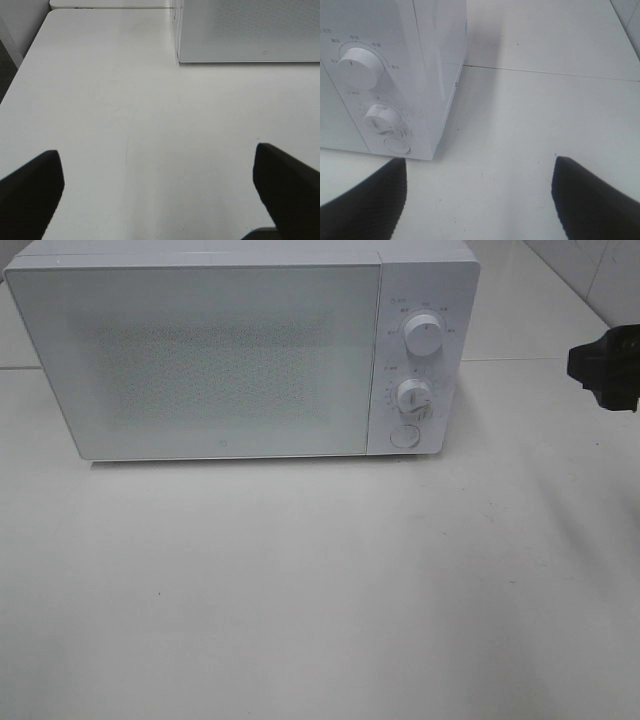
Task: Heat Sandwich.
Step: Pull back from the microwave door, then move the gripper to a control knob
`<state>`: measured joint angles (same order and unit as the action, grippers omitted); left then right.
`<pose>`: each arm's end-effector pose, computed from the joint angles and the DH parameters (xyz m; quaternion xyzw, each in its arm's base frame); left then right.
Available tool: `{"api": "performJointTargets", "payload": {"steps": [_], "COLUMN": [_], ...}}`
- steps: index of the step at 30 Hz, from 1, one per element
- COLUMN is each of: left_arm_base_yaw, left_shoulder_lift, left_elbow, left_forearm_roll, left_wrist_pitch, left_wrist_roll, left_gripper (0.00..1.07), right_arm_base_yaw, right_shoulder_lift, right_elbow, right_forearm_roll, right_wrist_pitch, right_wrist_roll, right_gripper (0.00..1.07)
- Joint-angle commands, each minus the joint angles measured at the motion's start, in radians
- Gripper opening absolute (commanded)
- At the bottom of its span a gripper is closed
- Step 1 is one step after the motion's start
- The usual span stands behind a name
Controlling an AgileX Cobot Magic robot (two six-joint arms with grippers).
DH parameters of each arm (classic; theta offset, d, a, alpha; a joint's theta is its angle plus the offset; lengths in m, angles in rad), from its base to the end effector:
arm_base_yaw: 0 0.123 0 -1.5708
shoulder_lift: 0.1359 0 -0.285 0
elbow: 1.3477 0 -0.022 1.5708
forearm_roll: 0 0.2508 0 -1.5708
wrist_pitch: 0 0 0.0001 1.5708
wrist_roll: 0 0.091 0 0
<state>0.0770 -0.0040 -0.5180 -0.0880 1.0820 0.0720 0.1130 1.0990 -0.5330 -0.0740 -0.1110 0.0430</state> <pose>-0.0081 -0.0077 0.2808 0.0005 0.8522 -0.0050 0.5231 0.2221 0.0260 0.2632 -0.0614 0.8223 0.0267 0.5651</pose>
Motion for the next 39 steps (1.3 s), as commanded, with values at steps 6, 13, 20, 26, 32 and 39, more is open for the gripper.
{"api": "performJointTargets", "payload": {"steps": [6,13,20,26,32,39], "left_arm_base_yaw": [-0.005,-0.005,-0.005,-0.005,-0.005,-0.005], "left_shoulder_lift": [-0.021,-0.021,-0.021,-0.021,-0.021,-0.021], "left_elbow": [0.001,0.001,0.001,0.001,0.001,0.001], "left_forearm_roll": [0.000,0.000,0.000,0.000,0.000,0.000], "left_wrist_pitch": [-0.011,-0.011,-0.011,-0.011,-0.011,-0.011], "left_wrist_roll": [-0.004,-0.004,-0.004,-0.004,-0.004,-0.004], "left_gripper": [0.98,0.98,0.98,0.98,0.98,0.98], "right_arm_base_yaw": [0.051,0.178,0.318,0.429,0.531,0.588], "right_shoulder_lift": [0.096,0.186,0.293,0.385,0.475,0.571], "right_elbow": [0.055,0.142,0.157,0.157,0.155,0.102], "right_forearm_roll": [0.045,0.315,0.537,0.638,0.724,0.792], "right_wrist_pitch": [-0.283,-0.508,-0.693,-0.867,-1.027,-1.075], "right_wrist_roll": [-0.057,-0.247,-0.374,-0.376,-0.376,-0.362], "right_gripper": [0.76,0.76,0.76,0.76,0.76,0.76]}}
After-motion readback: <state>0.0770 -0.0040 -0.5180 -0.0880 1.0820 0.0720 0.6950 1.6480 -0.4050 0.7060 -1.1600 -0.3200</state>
